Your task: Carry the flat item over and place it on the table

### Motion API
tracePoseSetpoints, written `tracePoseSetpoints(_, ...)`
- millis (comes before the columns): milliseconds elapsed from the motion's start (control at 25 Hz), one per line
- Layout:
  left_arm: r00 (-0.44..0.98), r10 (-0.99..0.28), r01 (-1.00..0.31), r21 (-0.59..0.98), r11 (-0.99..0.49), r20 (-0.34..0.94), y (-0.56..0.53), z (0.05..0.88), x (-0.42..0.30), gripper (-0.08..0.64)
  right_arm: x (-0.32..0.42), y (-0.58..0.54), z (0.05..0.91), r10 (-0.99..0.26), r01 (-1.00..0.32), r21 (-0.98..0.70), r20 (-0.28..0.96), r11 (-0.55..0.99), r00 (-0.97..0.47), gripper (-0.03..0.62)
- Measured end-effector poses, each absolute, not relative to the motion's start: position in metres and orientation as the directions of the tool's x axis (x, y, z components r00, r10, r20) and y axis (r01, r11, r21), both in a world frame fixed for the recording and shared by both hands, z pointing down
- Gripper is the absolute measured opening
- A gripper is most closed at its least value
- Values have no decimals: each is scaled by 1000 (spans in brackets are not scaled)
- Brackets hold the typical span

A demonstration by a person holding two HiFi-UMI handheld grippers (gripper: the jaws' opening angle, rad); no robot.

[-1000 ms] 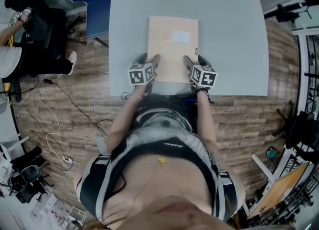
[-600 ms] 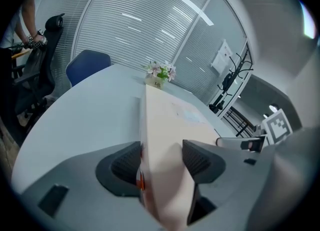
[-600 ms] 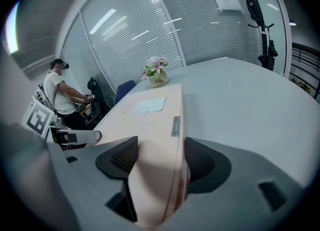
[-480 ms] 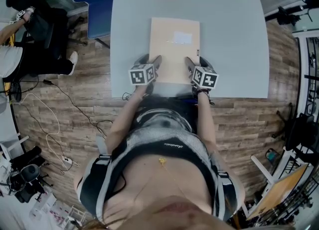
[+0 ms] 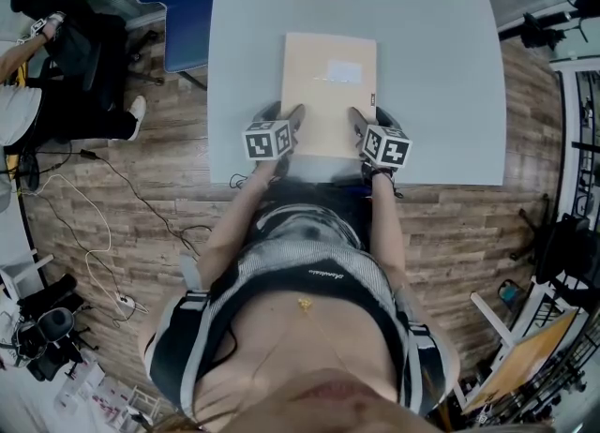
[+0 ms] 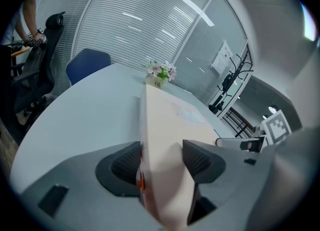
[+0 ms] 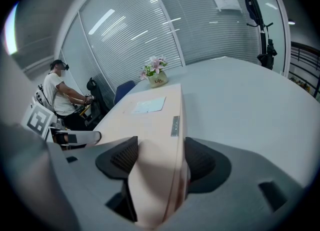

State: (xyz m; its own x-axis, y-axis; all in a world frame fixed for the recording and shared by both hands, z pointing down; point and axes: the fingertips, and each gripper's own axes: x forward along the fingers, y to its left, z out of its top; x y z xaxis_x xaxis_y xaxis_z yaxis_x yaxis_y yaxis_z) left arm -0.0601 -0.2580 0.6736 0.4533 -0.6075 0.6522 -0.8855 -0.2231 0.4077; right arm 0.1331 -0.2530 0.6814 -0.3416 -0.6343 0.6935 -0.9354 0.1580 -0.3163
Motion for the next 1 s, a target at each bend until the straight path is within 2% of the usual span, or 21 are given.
tracePoseSetpoints(440,451,-611,-885,411,-216,650,-259,671,-61,255,133,-254,679,-637,-932,-326,688,158,-348,302)
tracePoseSetpoints(640,494,-614,-857,463,-225,616,-257,670,-57,255,134,-254,671,-636,-927,-317,677,201,-370,300)
tracePoseSetpoints(840,461,-646,-884,379,-274,608,-257,652,-58,218,138,-258,650,-647,-937,-226,678,267,-348,225)
tracePoseSetpoints(1000,475,-680,-878,348,-328,559,-259,616,-55,131,136,-263,618,-687,-929,-199,628,312,-365,177)
